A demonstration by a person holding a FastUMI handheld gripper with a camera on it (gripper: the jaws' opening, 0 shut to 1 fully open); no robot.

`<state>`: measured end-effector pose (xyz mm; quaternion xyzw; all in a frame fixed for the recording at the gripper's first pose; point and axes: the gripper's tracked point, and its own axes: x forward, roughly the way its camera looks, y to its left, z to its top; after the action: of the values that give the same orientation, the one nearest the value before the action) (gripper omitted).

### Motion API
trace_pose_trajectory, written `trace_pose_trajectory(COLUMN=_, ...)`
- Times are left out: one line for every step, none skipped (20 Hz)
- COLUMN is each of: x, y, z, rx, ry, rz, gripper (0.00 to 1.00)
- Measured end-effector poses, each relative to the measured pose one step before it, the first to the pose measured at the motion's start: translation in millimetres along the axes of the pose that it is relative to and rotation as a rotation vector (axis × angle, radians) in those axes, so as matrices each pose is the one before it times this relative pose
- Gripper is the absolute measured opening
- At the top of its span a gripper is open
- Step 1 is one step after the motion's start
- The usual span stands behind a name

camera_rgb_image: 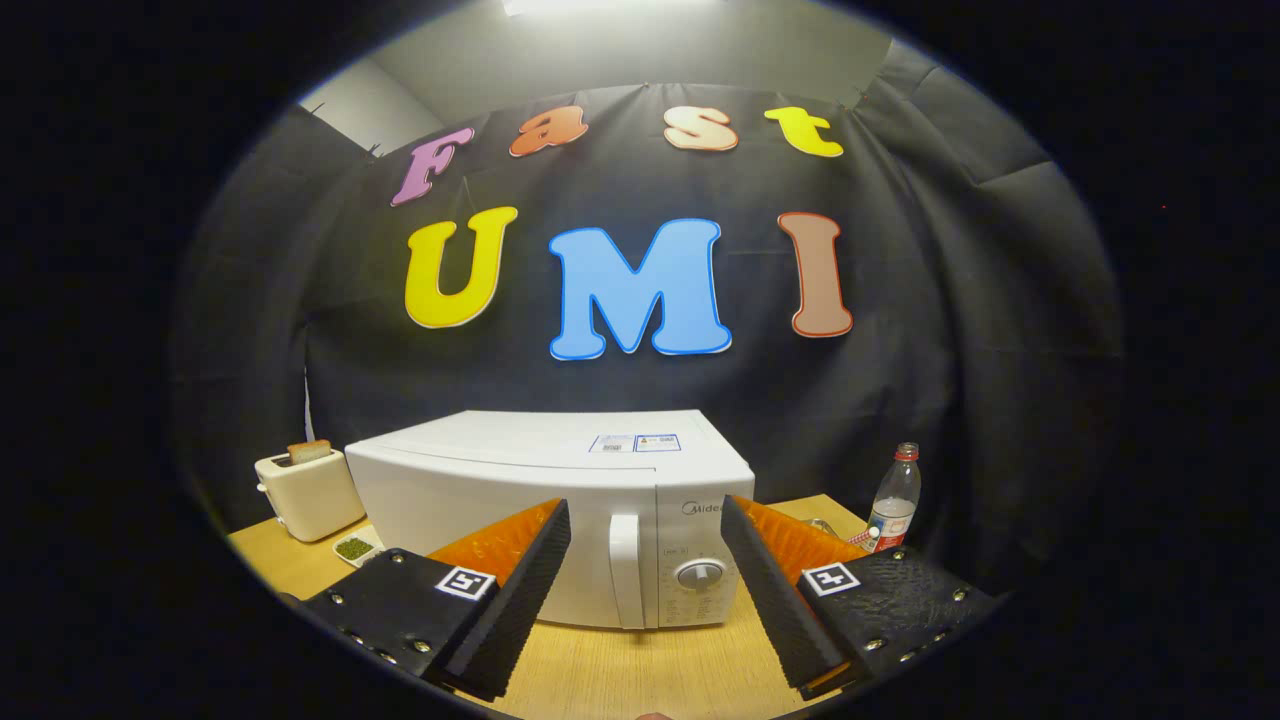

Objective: Open the microwave, put the food inside, and close the microwave door.

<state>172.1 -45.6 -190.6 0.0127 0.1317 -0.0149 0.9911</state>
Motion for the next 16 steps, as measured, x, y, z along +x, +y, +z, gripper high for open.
trace_pose_trajectory(x=6.87, y=-0.34, z=-7.55, rx=-0.00139, ry=0.01353, rz=-0.00081, gripper=0.96)
trace_pose_trajectory(x=6.72, y=0.51, z=-8.0, rx=-0.00015, ry=0.01634, rz=0.00192, gripper=0.96)
trace_pose_trajectory(x=7.08, y=1.36, z=-10.11, rx=-0.00025, ry=0.01905, rz=0.00193, gripper=0.96)
trace_pose_trajectory(x=7.24, y=1.18, z=-8.21, rx=-0.00127, ry=0.02129, rz=0.00351, gripper=0.96)
trace_pose_trajectory(x=5.02, y=1.72, z=-9.78, rx=-0.00376, ry=0.02145, rz=0.00426, gripper=0.96)
trace_pose_trajectory(x=6.05, y=1.19, z=-7.68, rx=-0.00627, ry=0.01905, rz=0.00055, gripper=0.96)
trace_pose_trajectory(x=6.93, y=-0.02, z=-6.76, rx=-0.00573, ry=0.01701, rz=-0.00024, gripper=0.96)
trace_pose_trajectory(x=5.47, y=0.89, z=-6.15, rx=-0.00348, ry=0.01556, rz=0.00126, gripper=0.96)
trace_pose_trajectory(x=5.02, y=0.87, z=-5.9, rx=-0.00059, ry=0.01553, rz=-0.00083, gripper=0.96)
trace_pose_trajectory(x=4.55, y=-0.84, z=-5.06, rx=0.00267, ry=0.01646, rz=-0.00342, gripper=0.96)
trace_pose_trajectory(x=3.48, y=-0.39, z=-6.14, rx=0.00522, ry=0.01826, rz=-0.00192, gripper=0.96)
trace_pose_trajectory(x=3.57, y=-1.4, z=-5.08, rx=0.00462, ry=0.01728, rz=-0.00815, gripper=0.89)
trace_pose_trajectory(x=0.35, y=1.7, z=-4.08, rx=0.00731, ry=0.01272, rz=0.00535, gripper=0.79)
trace_pose_trajectory(x=0.51, y=3.06, z=-1.03, rx=0.00639, ry=0.00791, rz=0.00722, gripper=0.74)
trace_pose_trajectory(x=2.01, y=1.33, z=0.59, rx=-0.00038, ry=-0.00126, rz=0.00275, gripper=0.73)
trace_pose_trajectory(x=3.38, y=0.68, z=0.57, rx=-0.00488, ry=-0.00092, rz=-0.00336, gripper=0.54)
